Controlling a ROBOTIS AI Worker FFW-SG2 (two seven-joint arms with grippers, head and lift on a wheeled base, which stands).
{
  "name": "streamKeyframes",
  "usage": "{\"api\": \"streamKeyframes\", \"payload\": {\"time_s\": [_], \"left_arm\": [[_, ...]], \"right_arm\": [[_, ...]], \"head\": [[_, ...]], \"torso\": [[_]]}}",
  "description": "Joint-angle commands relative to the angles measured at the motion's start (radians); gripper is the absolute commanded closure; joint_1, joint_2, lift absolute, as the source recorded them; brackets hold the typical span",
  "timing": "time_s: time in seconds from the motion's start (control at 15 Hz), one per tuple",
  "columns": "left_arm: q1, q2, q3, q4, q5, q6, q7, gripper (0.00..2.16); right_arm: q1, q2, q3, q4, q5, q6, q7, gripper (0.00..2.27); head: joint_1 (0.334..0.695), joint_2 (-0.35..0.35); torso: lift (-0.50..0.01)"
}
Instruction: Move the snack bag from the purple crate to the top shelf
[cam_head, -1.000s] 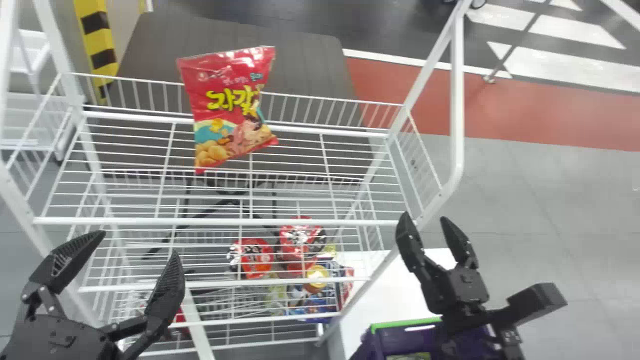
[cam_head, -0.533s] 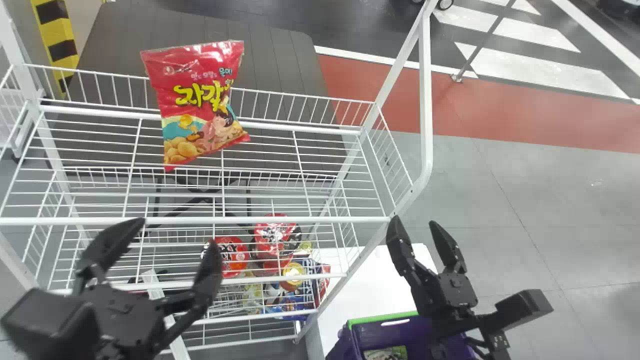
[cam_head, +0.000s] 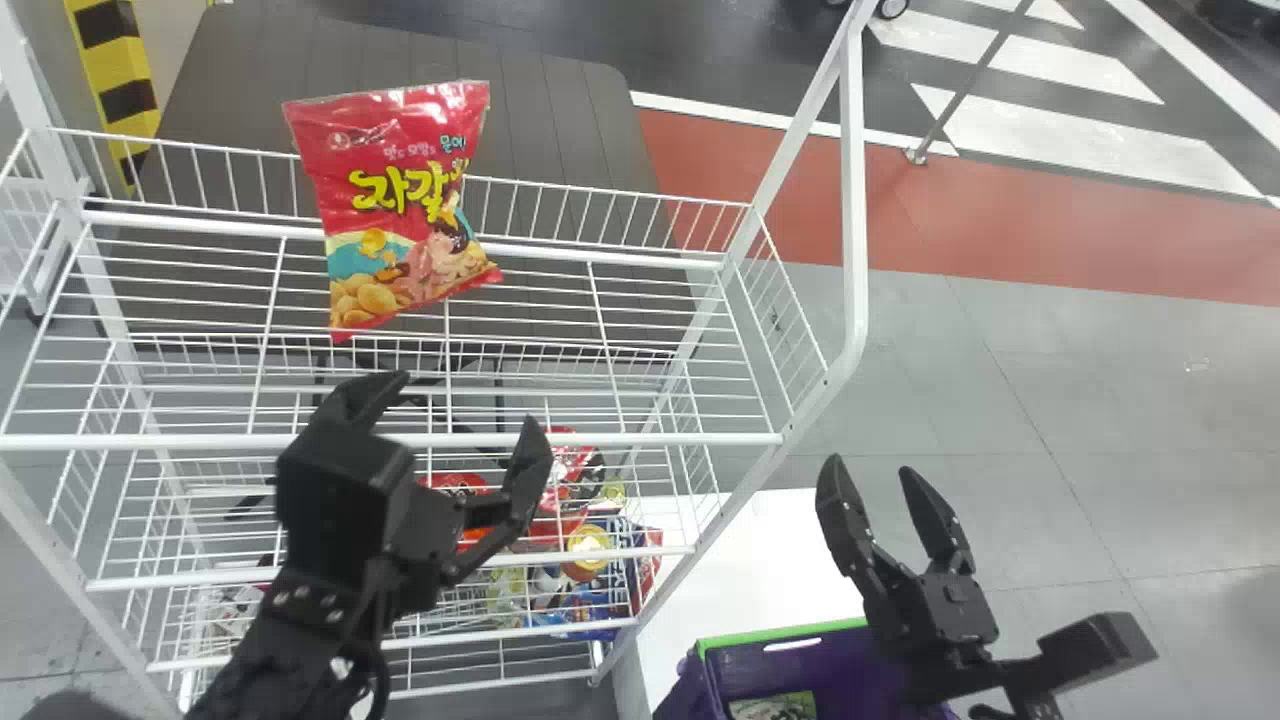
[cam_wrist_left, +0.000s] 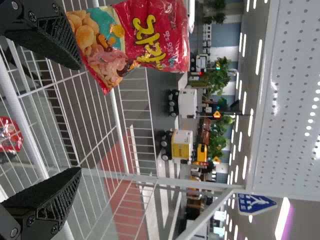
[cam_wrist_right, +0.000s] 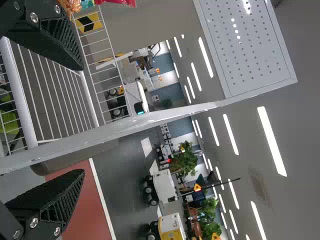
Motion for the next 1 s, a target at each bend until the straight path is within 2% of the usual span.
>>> {"api": "streamKeyframes", "payload": {"time_s": [0.0, 0.27, 0.53, 0.93], "left_arm": [[-0.085, -0.04, -0.033, 0.077, -0.012, 0.038, 0.033, 0.08], [-0.194, -0.084, -0.033, 0.181, -0.01, 0.059, 0.043, 0.07], [-0.297, -0.139, -0.033, 0.319, -0.049, 0.072, 0.122, 0.07], [-0.438, -0.139, -0.054, 0.529, -0.083, 0.072, 0.247, 0.09]], "right_arm": [[0.015, 0.004, -0.014, 0.001, -0.015, -0.001, 0.006, 0.08], [0.034, 0.006, -0.029, 0.001, -0.018, -0.004, 0.029, 0.08], [0.055, 0.006, -0.031, -0.018, -0.022, -0.004, 0.031, 0.09], [0.075, 0.006, -0.032, -0.034, -0.022, -0.004, 0.031, 0.09]], "head": [[0.695, -0.35], [0.695, -0.35], [0.695, -0.35], [0.695, -0.35]], "torso": [[0.0], [0.0], [0.0], [0.0]]}}
